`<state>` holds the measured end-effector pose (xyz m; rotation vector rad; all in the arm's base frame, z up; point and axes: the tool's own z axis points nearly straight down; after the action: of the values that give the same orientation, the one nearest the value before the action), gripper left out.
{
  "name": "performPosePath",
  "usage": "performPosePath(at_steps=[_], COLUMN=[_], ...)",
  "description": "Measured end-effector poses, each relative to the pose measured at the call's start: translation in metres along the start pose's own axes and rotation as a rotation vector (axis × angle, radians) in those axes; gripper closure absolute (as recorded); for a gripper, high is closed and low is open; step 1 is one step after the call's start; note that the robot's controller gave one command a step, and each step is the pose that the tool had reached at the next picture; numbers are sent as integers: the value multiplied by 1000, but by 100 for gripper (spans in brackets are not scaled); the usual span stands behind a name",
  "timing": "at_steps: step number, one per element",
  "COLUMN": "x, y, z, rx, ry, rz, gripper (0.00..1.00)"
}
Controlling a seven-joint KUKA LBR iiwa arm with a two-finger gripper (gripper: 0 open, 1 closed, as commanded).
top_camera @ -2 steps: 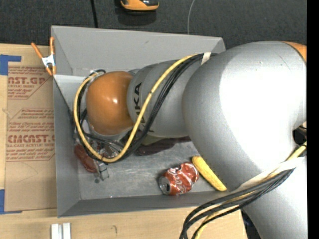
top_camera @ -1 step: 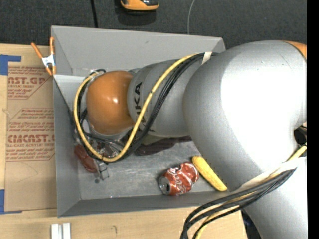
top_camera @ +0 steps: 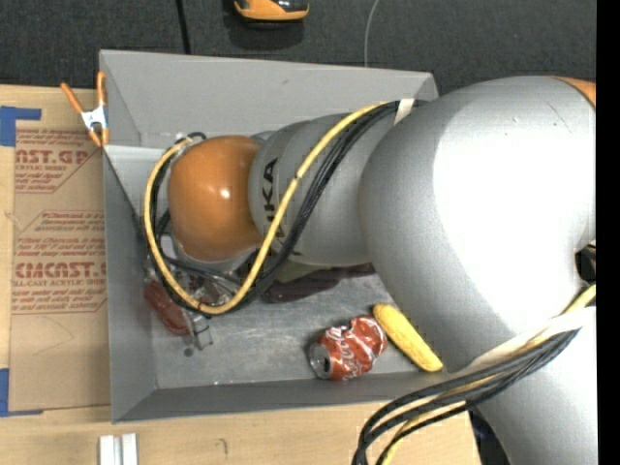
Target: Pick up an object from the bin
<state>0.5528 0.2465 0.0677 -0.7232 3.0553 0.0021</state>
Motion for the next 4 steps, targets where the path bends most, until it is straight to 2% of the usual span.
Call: performPosePath(at_steps=[3,4], x=[1,2], y=[0,0], z=[-35,-58], rx=[1,0], ry=[5,9], rz=[-1,-1], gripper=[100,100])
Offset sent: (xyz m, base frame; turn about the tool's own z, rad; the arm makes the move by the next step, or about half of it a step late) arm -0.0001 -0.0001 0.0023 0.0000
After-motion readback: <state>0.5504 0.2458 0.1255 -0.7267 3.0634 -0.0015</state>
